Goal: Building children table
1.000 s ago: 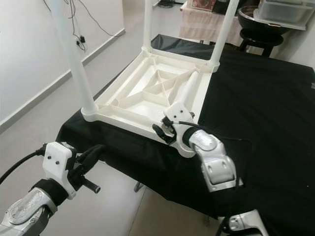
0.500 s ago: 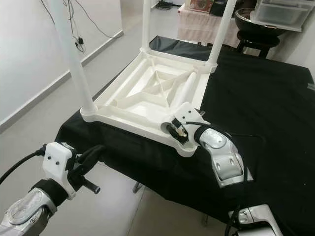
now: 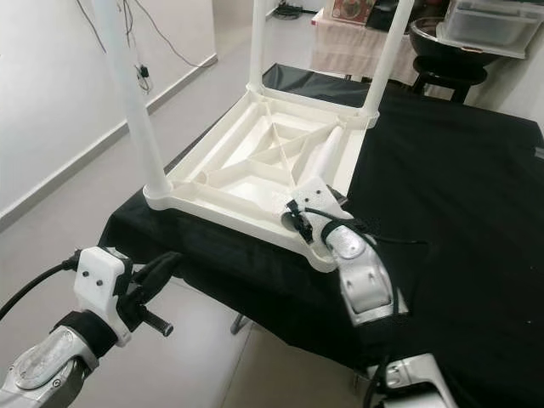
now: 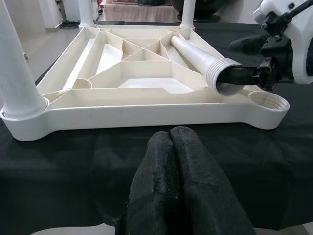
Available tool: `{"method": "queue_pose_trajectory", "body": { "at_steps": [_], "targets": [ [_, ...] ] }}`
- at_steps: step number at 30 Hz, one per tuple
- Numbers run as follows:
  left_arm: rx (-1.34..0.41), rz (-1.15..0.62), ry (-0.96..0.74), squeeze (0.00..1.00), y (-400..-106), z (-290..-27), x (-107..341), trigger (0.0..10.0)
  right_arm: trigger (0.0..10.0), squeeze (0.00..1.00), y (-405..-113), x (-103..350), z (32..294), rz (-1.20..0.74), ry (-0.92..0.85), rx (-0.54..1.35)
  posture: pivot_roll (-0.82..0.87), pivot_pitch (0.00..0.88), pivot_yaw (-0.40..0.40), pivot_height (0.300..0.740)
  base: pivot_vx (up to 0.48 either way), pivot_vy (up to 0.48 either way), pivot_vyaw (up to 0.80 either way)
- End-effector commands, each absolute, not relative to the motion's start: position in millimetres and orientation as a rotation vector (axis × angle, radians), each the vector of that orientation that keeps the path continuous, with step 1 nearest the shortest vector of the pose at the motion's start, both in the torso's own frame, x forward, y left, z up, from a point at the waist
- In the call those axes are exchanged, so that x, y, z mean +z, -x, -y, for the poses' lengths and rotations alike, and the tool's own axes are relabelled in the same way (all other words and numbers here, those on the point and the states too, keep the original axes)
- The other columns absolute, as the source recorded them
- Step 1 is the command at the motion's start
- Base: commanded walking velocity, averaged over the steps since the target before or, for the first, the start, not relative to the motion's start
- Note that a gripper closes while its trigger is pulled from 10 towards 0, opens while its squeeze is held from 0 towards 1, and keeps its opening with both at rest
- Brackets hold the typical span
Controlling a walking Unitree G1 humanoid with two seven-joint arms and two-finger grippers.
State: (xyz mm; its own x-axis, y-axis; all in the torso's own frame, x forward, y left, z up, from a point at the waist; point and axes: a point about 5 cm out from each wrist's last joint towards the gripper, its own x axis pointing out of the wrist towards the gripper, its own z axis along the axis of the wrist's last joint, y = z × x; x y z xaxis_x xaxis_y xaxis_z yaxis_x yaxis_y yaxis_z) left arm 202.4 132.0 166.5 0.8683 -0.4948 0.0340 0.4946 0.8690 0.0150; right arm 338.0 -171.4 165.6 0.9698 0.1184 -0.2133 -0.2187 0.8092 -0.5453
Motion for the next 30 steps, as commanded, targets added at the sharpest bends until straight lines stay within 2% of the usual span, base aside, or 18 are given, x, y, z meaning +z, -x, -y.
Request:
{"method": "queue_pose_trajectory", "body": {
  "at_steps": [1, 14, 20, 24, 25, 30],
  "targets": [
    [-0.521, 0.022, -0.008, 0.0, -202, -131, 163, 10.0, 0.0, 0.0, -336, 165, 177, -0.175, 0.626, 0.125, -0.02, 0.049, -0.049, 0.74, 0.0, 0.0, 0.0],
    [-0.526, 0.025, -0.023, 0.0, -202, -131, 164, 10.0, 0.0, 0.0, -339, 174, 187, -0.148, 0.631, 0.043, -0.02, 0.049, -0.044, 0.74, 0.0, 0.0, 0.0],
    [-0.533, 0.044, -0.047, 0.0, -205, -131, 169, 10.0, 0.0, 0.0, -341, 188, 200, -0.084, 0.441, -0.027, -0.03, 0.045, -0.038, 0.74, 0.0, 0.0, 0.0],
    [-0.533, 0.054, -0.047, 0.0, -206, -131, 172, 10.0, 0.0, 0.0, -341, 196, 206, -0.043, 0.381, -0.051, -0.03, 0.045, -0.037, 0.74, 0.0, 0.0, 0.0],
    [-0.546, 0.072, -0.044, 0.0, -209, -129, 176, 10.0, 0.0, 0.0, -339, 220, 219, 0.081, 0.212, -0.061, -0.04, 0.041, -0.024, 0.74, 0.0, 0.0, 0.0],
    [-0.556, 0.083, -0.042, 0.0, -210, -128, 179, 10.0, 0.0, 0.0, -337, 233, 225, 0.152, 0.106, -0.046, -0.05, 0.039, -0.018, 0.74, 0.0, 0.0, 0.0]
  ]
}}
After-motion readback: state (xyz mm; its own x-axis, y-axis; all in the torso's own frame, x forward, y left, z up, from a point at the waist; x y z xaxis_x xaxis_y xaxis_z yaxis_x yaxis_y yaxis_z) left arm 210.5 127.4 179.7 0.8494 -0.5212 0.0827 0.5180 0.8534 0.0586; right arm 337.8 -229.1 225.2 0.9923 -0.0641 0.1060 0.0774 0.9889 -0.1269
